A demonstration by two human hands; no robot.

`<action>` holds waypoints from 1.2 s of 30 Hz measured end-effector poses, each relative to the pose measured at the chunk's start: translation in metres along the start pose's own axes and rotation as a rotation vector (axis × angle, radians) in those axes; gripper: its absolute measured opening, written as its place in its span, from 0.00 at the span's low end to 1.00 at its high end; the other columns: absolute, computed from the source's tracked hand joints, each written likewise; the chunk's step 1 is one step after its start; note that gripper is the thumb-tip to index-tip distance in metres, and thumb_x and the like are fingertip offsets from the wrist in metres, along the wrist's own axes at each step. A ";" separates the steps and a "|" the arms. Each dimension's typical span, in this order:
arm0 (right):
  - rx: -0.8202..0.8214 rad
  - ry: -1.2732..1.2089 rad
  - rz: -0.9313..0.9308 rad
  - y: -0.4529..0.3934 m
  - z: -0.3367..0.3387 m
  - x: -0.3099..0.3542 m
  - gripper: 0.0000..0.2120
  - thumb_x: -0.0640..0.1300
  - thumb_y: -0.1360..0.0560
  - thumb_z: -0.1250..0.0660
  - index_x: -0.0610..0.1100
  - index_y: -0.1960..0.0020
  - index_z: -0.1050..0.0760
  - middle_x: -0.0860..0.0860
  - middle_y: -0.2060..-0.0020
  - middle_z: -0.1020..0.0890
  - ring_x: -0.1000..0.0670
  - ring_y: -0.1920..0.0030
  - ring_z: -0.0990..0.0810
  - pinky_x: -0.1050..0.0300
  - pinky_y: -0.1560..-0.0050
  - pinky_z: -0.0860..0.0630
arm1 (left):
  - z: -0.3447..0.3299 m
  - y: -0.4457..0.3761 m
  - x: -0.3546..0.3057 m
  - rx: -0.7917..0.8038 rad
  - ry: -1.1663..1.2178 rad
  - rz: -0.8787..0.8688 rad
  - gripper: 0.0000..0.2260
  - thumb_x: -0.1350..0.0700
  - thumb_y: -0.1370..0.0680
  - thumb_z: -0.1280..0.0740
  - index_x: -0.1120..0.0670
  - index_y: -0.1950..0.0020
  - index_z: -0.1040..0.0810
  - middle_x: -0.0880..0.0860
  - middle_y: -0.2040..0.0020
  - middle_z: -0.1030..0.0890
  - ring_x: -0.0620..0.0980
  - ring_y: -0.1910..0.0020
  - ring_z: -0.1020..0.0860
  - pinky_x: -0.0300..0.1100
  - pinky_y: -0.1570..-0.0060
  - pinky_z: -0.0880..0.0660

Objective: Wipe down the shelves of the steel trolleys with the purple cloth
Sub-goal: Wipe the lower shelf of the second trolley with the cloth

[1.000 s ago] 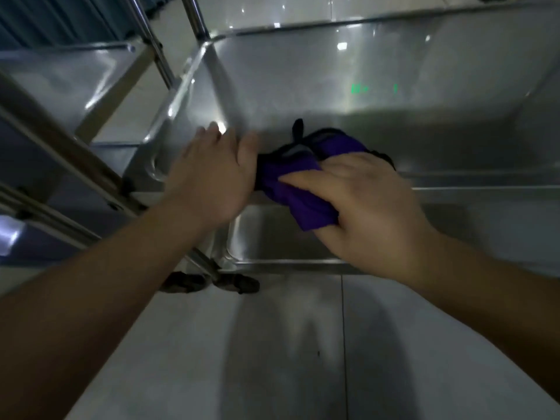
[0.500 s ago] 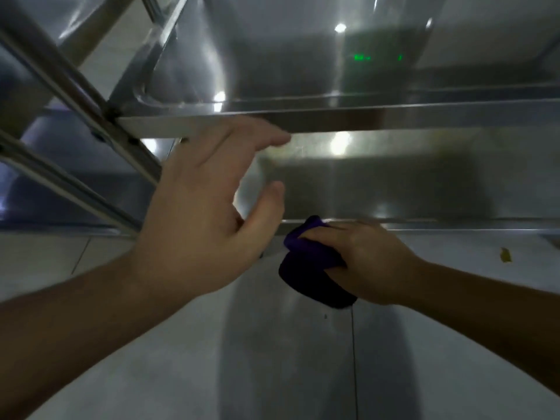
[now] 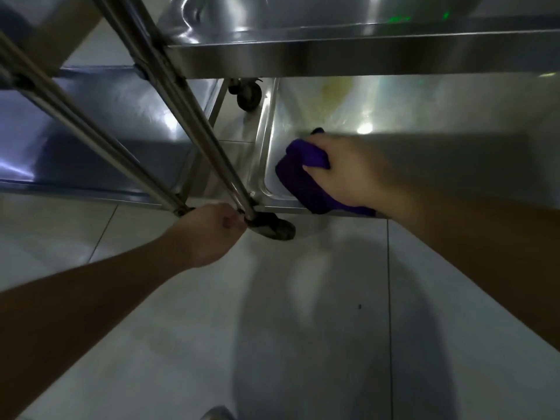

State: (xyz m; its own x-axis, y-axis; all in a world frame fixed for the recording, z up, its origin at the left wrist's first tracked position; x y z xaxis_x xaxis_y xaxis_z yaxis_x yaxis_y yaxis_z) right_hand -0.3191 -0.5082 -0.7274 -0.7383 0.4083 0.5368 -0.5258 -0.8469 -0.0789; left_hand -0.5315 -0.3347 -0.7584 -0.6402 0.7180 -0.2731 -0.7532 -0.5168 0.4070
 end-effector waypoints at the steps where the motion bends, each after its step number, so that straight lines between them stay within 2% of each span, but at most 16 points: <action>1: -0.025 -0.023 0.000 -0.009 -0.004 0.005 0.11 0.51 0.18 0.39 0.50 0.40 0.22 0.52 0.55 0.17 0.48 0.56 0.19 0.47 0.53 0.20 | -0.004 -0.006 0.006 -0.003 0.005 0.045 0.16 0.38 0.18 0.36 0.49 0.52 0.21 0.48 0.55 0.18 0.45 0.59 0.21 0.38 0.63 0.30; 3: -0.082 -0.052 -0.021 -0.029 -0.012 0.014 0.11 0.50 0.18 0.39 0.48 0.40 0.22 0.51 0.54 0.17 0.48 0.56 0.20 0.46 0.52 0.20 | -0.006 -0.019 0.013 -0.029 0.092 0.118 0.17 0.36 0.20 0.33 0.50 0.52 0.24 0.50 0.56 0.19 0.48 0.60 0.21 0.42 0.65 0.30; 5: -0.159 -0.074 -0.072 -0.052 -0.018 0.021 0.11 0.49 0.18 0.40 0.48 0.40 0.23 0.52 0.53 0.19 0.47 0.55 0.20 0.46 0.50 0.20 | -0.004 -0.027 0.017 -0.086 0.261 0.167 0.20 0.35 0.23 0.30 0.50 0.47 0.26 0.49 0.53 0.19 0.47 0.60 0.21 0.43 0.65 0.28; 9: -0.250 -0.074 -0.121 -0.085 -0.040 0.025 0.18 0.51 0.19 0.38 0.51 0.30 0.27 0.49 0.44 0.18 0.44 0.46 0.18 0.46 0.45 0.21 | -0.001 -0.037 0.010 -0.205 0.609 0.058 0.19 0.43 0.21 0.26 0.47 0.35 0.26 0.47 0.44 0.19 0.38 0.55 0.19 0.31 0.68 0.25; 11: -0.158 -0.072 -0.080 -0.088 -0.067 0.024 0.20 0.50 0.18 0.37 0.50 0.27 0.28 0.47 0.41 0.18 0.43 0.43 0.19 0.50 0.43 0.23 | 0.001 -0.041 0.003 -0.297 0.718 -0.001 0.17 0.46 0.21 0.25 0.47 0.36 0.26 0.44 0.48 0.18 0.33 0.56 0.20 0.30 0.63 0.25; 13: 0.109 -0.066 -0.063 -0.085 -0.105 0.022 0.23 0.50 0.17 0.38 0.54 0.22 0.33 0.46 0.30 0.23 0.44 0.33 0.23 0.49 0.32 0.28 | 0.005 -0.046 -0.002 -0.374 0.851 -0.049 0.15 0.50 0.21 0.24 0.48 0.38 0.25 0.39 0.53 0.18 0.34 0.54 0.19 0.32 0.53 0.23; 15: 0.302 0.053 0.005 -0.074 -0.132 0.020 0.26 0.54 0.15 0.44 0.56 0.18 0.42 0.50 0.19 0.36 0.47 0.20 0.39 0.46 0.21 0.43 | 0.010 -0.051 -0.011 -0.412 0.968 -0.099 0.10 0.54 0.20 0.25 0.51 0.43 0.23 0.40 0.57 0.18 0.38 0.54 0.18 0.37 0.49 0.21; 16: 0.307 0.082 0.056 -0.069 -0.137 0.017 0.27 0.56 0.15 0.47 0.55 0.17 0.44 0.51 0.18 0.40 0.49 0.18 0.45 0.47 0.19 0.48 | 0.012 -0.054 -0.016 -0.422 0.991 -0.125 0.08 0.55 0.20 0.26 0.54 0.45 0.22 0.41 0.59 0.18 0.40 0.54 0.18 0.38 0.51 0.21; 18: 0.293 0.108 0.136 -0.051 -0.132 0.009 0.28 0.58 0.16 0.49 0.54 0.17 0.43 0.52 0.18 0.39 0.50 0.18 0.47 0.48 0.20 0.50 | 0.012 -0.060 -0.023 -0.424 1.059 -0.152 0.04 0.55 0.21 0.27 0.55 0.51 0.18 0.46 0.60 0.16 0.45 0.55 0.17 0.42 0.52 0.20; 21: 0.293 0.298 0.147 -0.009 -0.112 -0.021 0.32 0.63 0.18 0.54 0.55 0.17 0.43 0.52 0.19 0.37 0.52 0.18 0.47 0.50 0.19 0.49 | 0.007 -0.063 -0.028 -0.440 1.100 -0.139 0.11 0.53 0.23 0.29 0.44 0.65 0.18 0.54 0.64 0.16 0.57 0.60 0.18 0.52 0.54 0.19; 24: 0.276 0.320 -0.037 0.023 -0.079 -0.067 0.29 0.61 0.15 0.51 0.54 0.16 0.47 0.51 0.18 0.42 0.52 0.17 0.50 0.51 0.19 0.53 | 0.006 -0.066 -0.028 -0.489 1.062 -0.156 0.10 0.51 0.27 0.30 0.43 0.69 0.20 0.55 0.68 0.19 0.65 0.61 0.18 0.56 0.57 0.19; 26: 0.232 0.292 -0.212 0.026 -0.061 -0.097 0.30 0.59 0.15 0.48 0.52 0.16 0.47 0.47 0.17 0.43 0.49 0.17 0.50 0.49 0.21 0.51 | 0.005 -0.068 -0.027 -0.519 1.088 -0.131 0.08 0.50 0.29 0.32 0.44 0.69 0.20 0.54 0.70 0.20 0.61 0.63 0.18 0.52 0.59 0.20; 28: 0.164 0.306 -0.410 0.014 -0.055 -0.112 0.31 0.60 0.15 0.51 0.50 0.15 0.52 0.46 0.17 0.46 0.47 0.17 0.53 0.45 0.20 0.52 | 0.002 -0.070 -0.027 -0.529 1.099 -0.131 0.08 0.51 0.30 0.32 0.44 0.70 0.21 0.52 0.72 0.22 0.58 0.66 0.20 0.54 0.60 0.20; 31: 0.025 0.329 -0.616 -0.025 -0.076 -0.095 0.34 0.62 0.16 0.54 0.47 0.15 0.53 0.45 0.16 0.51 0.44 0.17 0.55 0.41 0.19 0.54 | 0.001 -0.072 -0.028 -0.542 1.088 -0.145 0.09 0.53 0.30 0.33 0.44 0.70 0.22 0.51 0.72 0.23 0.61 0.65 0.20 0.57 0.60 0.20; 33: 0.027 0.317 -0.536 -0.063 -0.101 -0.058 0.34 0.62 0.16 0.53 0.46 0.15 0.53 0.44 0.16 0.52 0.42 0.17 0.55 0.41 0.19 0.55 | 0.002 -0.072 -0.028 -0.565 1.095 -0.138 0.08 0.53 0.31 0.34 0.44 0.71 0.22 0.51 0.73 0.23 0.59 0.66 0.20 0.52 0.61 0.21; 36: 0.141 0.259 -0.204 -0.102 -0.135 -0.003 0.34 0.61 0.16 0.52 0.48 0.15 0.55 0.46 0.16 0.54 0.46 0.17 0.57 0.44 0.19 0.58 | 0.005 -0.072 -0.031 -0.550 1.124 -0.205 0.10 0.57 0.32 0.34 0.44 0.72 0.24 0.49 0.74 0.25 0.53 0.70 0.23 0.46 0.64 0.23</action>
State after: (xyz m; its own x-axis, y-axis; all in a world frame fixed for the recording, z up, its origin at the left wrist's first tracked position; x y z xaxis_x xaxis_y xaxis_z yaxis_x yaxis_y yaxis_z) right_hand -0.3198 -0.3773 -0.8342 -0.7160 0.6314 0.2977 -0.6233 -0.7703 0.1346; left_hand -0.4571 -0.3177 -0.7748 -0.0765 0.1568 -0.9847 -0.6441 -0.7616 -0.0712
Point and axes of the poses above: each hand's wrist, its own y-axis away from the middle knuckle, its own z-axis out of the back of the hand, x = y × z, the point moved 3 cm from there along -y, towards the middle knuckle
